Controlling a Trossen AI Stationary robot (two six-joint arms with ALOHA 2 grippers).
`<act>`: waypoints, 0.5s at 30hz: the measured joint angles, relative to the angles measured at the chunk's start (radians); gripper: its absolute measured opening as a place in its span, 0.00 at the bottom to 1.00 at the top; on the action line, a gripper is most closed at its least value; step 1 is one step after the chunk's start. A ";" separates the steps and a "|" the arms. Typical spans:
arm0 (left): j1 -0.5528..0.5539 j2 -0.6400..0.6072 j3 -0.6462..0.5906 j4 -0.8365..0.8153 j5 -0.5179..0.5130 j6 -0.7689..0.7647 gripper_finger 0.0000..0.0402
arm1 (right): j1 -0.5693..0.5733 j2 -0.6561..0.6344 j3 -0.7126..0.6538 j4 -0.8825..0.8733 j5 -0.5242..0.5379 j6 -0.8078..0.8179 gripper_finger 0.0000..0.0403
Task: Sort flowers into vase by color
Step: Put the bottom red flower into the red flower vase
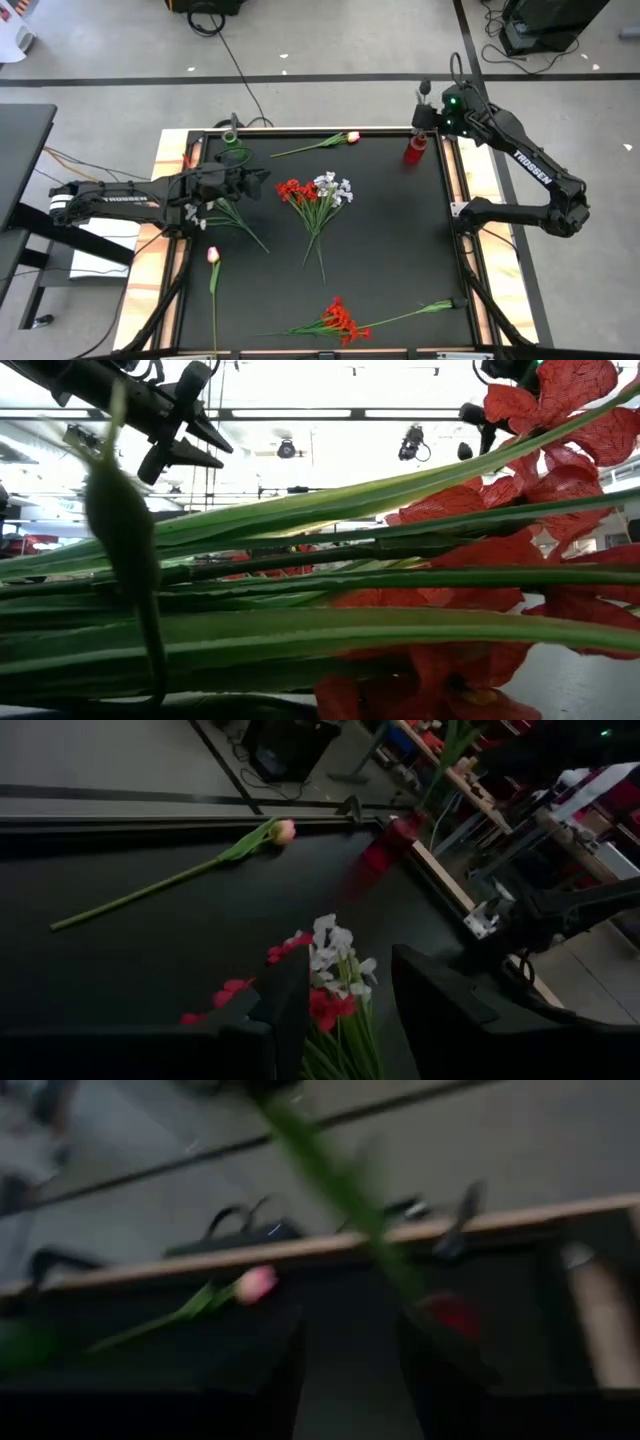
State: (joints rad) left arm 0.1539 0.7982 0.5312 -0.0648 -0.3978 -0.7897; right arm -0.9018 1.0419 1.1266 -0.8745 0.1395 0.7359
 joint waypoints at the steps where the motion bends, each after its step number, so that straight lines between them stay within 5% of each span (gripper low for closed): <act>1: 0.000 0.000 0.000 0.000 0.010 0.001 0.37 | 0.000 0.000 0.001 -0.005 -0.045 0.008 0.41; 6: -0.002 -0.015 0.010 -0.005 0.085 0.082 0.37 | 0.045 -0.001 0.000 -0.019 -0.212 0.062 0.41; 15: 0.000 -0.068 0.167 -0.170 0.089 0.273 0.37 | 0.272 0.057 0.000 -0.015 -0.187 0.189 0.41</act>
State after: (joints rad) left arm 0.1536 0.7300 0.6980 -0.2345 -0.3085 -0.5164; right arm -0.6302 1.0985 1.1271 -0.8899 -0.0470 0.9251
